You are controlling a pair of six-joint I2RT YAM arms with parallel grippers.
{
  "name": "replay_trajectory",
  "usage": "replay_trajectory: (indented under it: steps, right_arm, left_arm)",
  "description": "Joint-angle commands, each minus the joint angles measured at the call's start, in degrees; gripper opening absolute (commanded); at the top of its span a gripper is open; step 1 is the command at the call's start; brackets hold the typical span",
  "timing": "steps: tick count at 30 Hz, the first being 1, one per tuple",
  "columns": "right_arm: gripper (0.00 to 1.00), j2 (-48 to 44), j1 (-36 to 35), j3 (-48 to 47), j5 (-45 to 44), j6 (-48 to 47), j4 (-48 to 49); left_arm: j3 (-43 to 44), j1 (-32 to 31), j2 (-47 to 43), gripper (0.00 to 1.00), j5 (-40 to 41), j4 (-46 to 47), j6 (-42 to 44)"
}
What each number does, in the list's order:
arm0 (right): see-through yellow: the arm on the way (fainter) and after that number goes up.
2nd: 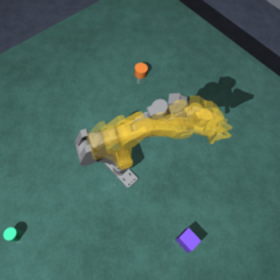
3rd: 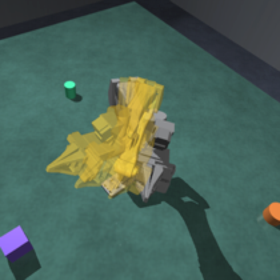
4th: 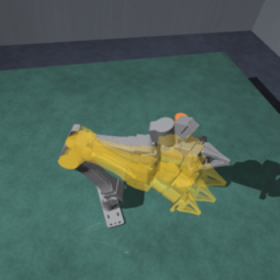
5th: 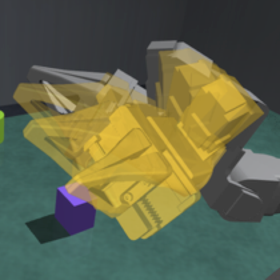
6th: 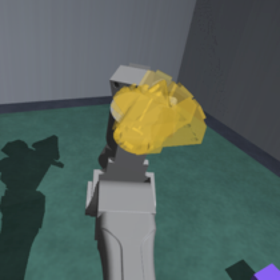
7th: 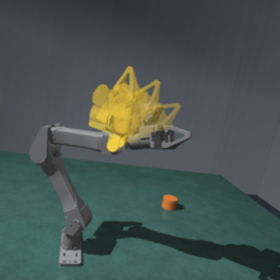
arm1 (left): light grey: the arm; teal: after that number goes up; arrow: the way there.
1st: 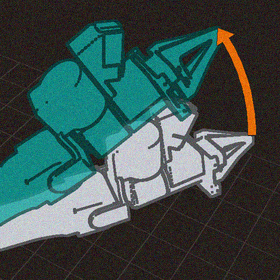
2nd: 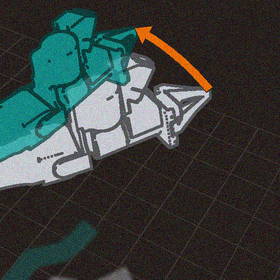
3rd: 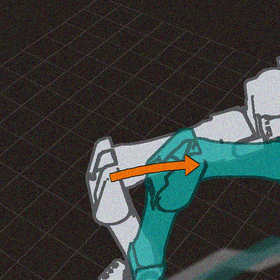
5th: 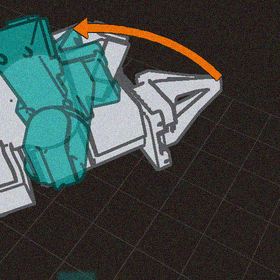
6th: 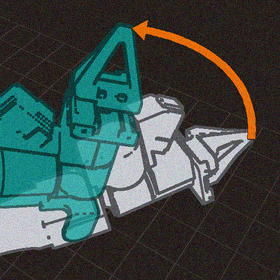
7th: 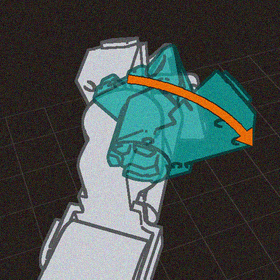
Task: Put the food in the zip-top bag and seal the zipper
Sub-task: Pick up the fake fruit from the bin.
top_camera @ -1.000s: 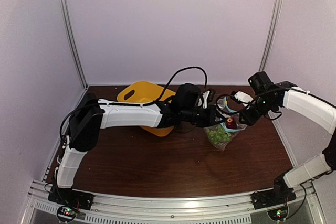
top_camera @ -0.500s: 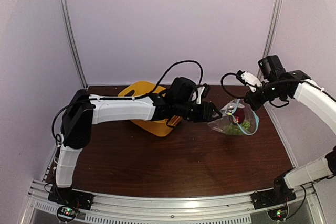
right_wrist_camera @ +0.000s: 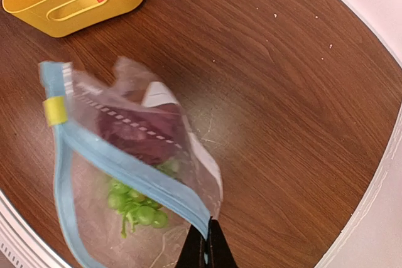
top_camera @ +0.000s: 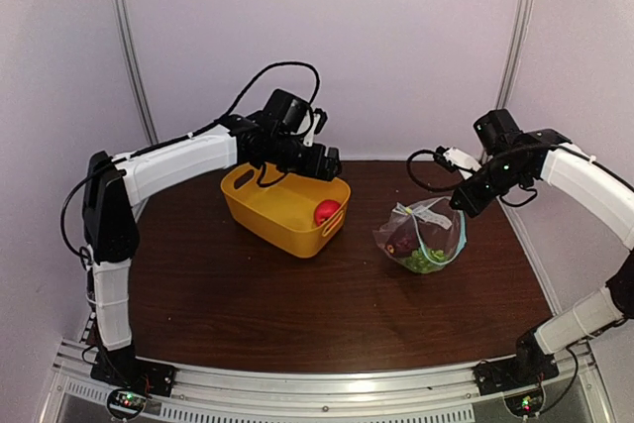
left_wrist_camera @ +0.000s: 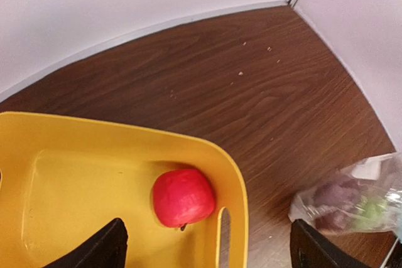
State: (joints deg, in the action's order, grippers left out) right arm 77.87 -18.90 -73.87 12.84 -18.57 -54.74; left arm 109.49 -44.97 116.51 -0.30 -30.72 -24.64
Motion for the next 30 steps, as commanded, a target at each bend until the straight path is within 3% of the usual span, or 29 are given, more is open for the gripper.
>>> replay_trajectory:
  steps: [1, 18, 25, 27, 30]
  right_arm:
    - [0.00, 0.64, -0.36, -1.16, 3.71, 1.30, 0.92]
    - [0.00, 0.28, -0.35, 0.56, 7.43, 2.20, 1.67]
    - [0.00, -0.01, -0.35, 1.66, 7.29, 2.45, 2.16]
    - [0.00, -0.13, -0.30, 1.82, 7.21, 2.49, 2.18]
    - [0.00, -0.54, -0.31, 1.51, 6.97, 2.70, 2.10]
  left_arm:
    - [1.20, 1.18, 5.58, 0.91, -3.50, -6.05, 2.73]
    - [11.80, 4.01, 22.42, 0.82, -7.17, -6.45, -3.02]
    - [10.84, 4.28, 22.13, 0.64, -5.08, -3.94, -2.93]
    - [9.64, 4.28, 20.40, 0.54, -4.42, -3.46, -2.45]
    - [6.79, 4.29, 15.44, 0.47, -1.18, -4.36, -1.37]
